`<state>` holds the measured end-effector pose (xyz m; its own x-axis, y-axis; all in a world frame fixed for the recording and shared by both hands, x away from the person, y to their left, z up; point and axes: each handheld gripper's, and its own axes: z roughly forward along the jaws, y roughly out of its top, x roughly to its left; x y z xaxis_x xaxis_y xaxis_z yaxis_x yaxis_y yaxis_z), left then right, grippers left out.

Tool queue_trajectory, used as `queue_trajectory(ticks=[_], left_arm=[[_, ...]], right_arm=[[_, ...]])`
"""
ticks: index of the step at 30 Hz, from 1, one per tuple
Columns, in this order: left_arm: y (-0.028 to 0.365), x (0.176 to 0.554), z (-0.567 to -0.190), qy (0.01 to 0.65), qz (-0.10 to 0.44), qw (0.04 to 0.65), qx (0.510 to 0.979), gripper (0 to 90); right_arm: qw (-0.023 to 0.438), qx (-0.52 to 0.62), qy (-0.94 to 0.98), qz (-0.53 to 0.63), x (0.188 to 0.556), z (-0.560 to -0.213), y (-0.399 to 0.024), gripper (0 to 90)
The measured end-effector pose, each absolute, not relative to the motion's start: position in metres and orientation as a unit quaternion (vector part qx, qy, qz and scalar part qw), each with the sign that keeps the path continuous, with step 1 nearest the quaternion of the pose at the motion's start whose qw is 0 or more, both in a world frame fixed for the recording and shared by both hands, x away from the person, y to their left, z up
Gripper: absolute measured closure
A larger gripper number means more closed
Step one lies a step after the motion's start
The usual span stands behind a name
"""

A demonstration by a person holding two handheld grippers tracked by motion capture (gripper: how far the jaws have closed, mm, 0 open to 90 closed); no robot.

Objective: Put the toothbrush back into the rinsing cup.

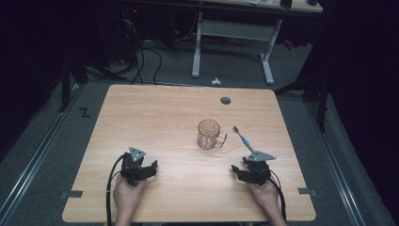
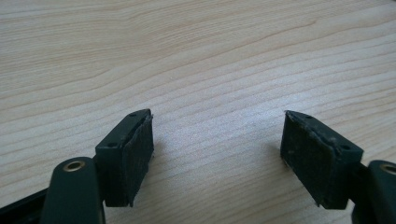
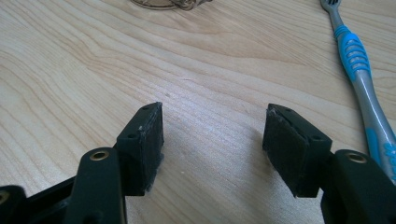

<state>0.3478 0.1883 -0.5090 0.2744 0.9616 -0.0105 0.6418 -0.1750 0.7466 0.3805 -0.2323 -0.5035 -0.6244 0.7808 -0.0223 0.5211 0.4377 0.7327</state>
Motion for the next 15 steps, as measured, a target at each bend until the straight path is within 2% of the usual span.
queue_trajectory(ticks=[15], left_arm=[[0.1884, 0.3478, -0.509, 0.551, 0.242, 0.33, 0.727, 26.1]], right_arm=[[0.18, 0.393, 0.829, 0.356, 0.3805, -0.5034, -0.2325, 37.6]])
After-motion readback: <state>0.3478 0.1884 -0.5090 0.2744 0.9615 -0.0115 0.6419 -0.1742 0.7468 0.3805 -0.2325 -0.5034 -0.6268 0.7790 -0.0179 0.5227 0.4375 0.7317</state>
